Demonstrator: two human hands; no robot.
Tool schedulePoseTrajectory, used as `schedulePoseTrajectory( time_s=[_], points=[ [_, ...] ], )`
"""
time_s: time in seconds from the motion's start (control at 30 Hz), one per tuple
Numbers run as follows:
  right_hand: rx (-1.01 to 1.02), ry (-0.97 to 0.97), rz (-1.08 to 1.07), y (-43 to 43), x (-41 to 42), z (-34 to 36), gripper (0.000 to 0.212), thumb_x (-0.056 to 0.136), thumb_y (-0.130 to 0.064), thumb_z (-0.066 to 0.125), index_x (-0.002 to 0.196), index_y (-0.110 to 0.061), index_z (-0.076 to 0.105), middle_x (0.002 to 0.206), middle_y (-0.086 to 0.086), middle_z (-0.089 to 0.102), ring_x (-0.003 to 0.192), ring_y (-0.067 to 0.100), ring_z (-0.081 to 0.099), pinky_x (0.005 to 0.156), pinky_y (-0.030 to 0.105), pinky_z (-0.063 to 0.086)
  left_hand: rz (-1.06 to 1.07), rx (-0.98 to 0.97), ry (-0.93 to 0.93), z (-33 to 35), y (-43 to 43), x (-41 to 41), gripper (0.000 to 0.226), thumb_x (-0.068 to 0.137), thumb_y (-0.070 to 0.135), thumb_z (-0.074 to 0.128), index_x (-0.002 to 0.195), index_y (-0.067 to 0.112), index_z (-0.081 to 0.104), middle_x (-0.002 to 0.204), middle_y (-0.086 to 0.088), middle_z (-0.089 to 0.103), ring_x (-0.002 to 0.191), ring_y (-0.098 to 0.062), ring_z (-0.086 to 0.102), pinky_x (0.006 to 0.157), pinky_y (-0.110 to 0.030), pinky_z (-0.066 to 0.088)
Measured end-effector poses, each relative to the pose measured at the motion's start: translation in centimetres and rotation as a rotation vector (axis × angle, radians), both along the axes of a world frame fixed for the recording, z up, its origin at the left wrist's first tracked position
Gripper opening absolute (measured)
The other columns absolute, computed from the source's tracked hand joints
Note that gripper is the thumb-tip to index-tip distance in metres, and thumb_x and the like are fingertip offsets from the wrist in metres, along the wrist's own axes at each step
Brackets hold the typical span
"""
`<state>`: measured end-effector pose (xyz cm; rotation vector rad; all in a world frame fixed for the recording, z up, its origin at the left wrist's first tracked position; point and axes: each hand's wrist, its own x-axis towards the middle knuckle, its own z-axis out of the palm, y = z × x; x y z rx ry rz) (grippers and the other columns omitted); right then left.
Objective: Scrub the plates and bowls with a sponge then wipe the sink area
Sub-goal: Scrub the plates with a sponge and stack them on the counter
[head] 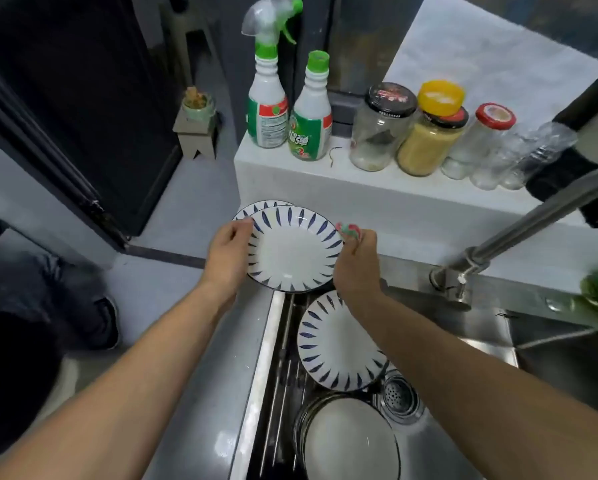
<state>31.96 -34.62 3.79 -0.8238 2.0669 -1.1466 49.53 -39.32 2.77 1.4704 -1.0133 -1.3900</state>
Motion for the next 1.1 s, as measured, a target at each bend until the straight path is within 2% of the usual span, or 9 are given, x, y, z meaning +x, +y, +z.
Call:
schedulePoseTrajectory(
  time_s=[0.07,0.2,0.27,0.37,0.53,0.7,0.8,1.0,1.1],
  points=[
    [0.007,0.008,0.030,-1.5,0.7,-0.8,0.025,0.109,-0.027,0.032,0.116,-0.007,0.044,0.085,0.004,0.055,0.066,0.015,0.050,0.059,0.033,0.039,0.011,-0.008,-0.001,-1.5,-1.2,0.5,0.033,0.099,0.039,0.053,0.104,0.012,0.071,0.096,-0.002,0.071,0.087,-0.017,0.062,0.085,-0.040,0.050],
    [0.017,-0.038,0.078,-4.3,1.2,-2.2,0.017,0.106,-0.032,0.041,0.104,-0.018,0.049,0.086,-0.005,0.059,0.082,0.019,0.058,0.080,0.040,0.051,0.041,0.012,-0.076,-3.5,-3.5,0.9,0.022,0.094,0.045,0.047,0.085,0.033,0.064,0.083,0.012,0.063,0.079,-0.012,0.056,0.084,-0.037,0.043],
    [0.034,-0.037,0.093,-5.3,1.1,-2.8,0.011,0.105,-0.031,0.043,0.099,-0.027,0.051,0.088,-0.007,0.062,0.086,0.020,0.063,0.079,0.040,0.056,0.044,0.018,-0.153,-4.5,-4.4,1.1,0.025,0.092,0.053,0.045,0.091,0.038,0.065,0.101,0.006,0.068,0.097,-0.019,0.062,0.099,-0.046,0.049],
    [0.052,-0.006,0.082,-5.8,1.2,-3.2,0.020,0.105,-0.032,0.042,0.089,-0.039,0.051,0.097,-0.006,0.067,0.089,0.020,0.068,0.080,0.047,0.060,0.054,0.044,-0.267,-5.5,-5.4,1.2,0.035,0.085,0.063,0.039,0.098,0.043,0.065,0.120,-0.001,0.065,0.122,-0.028,0.056,0.112,-0.057,0.039],
    [0.064,0.042,0.064,-5.9,1.5,-3.6,0.019,0.105,-0.024,0.038,0.097,-0.031,0.054,0.101,-0.010,0.068,0.095,0.023,0.067,0.088,0.048,0.056,0.069,0.084,-0.277,-5.0,-5.5,0.5,0.022,0.106,0.037,0.040,0.098,0.034,0.061,0.120,0.001,0.040,0.114,-0.013,0.028,0.120,-0.041,0.023],
    [-0.002,0.071,0.027,-5.7,1.7,-4.2,0.018,0.106,-0.018,0.038,0.113,-0.016,0.054,0.087,-0.010,0.058,0.080,0.014,0.058,0.069,0.030,0.044,0.079,0.065,-0.287,-5.8,-5.9,0.3,0.040,0.097,0.049,0.042,0.121,0.027,0.065,0.120,0.001,0.036,0.113,-0.013,0.028,0.119,-0.041,0.029],
    [-0.006,0.053,-0.006,-5.9,1.8,-4.4,0.017,0.106,-0.017,0.038,0.113,-0.015,0.053,0.082,-0.014,0.054,0.074,0.005,0.053,0.061,0.026,0.041,0.093,0.070,-0.304,-5.9,-6.1,0.1,0.033,0.104,0.040,0.045,0.128,0.028,0.064,0.123,0.002,0.032,0.114,-0.011,0.025,0.120,-0.034,0.026],
    [-0.010,-0.062,-0.150,-6.4,1.4,-4.6,0.014,0.106,-0.019,0.037,0.106,-0.021,0.051,0.087,-0.011,0.057,0.092,0.027,0.064,0.086,0.048,0.057,0.046,0.084,-0.309,-6.1,-6.4,0.3,0.035,0.105,0.041,0.044,0.137,0.033,0.055,0.125,0.002,0.031,0.116,-0.010,0.022,0.105,-0.024,0.021],
    [-0.062,-0.190,-0.236,-6.0,0.9,-3.9,0.017,0.107,-0.020,0.036,0.107,-0.025,0.052,0.097,-0.005,0.061,0.081,0.018,0.064,0.076,0.042,0.062,0.018,0.097,-0.328,-5.7,-6.4,0.4,0.040,0.105,0.043,0.042,0.143,0.034,0.050,0.132,0.002,0.032,0.125,-0.012,0.024,0.110,-0.026,0.019]
  ],
)
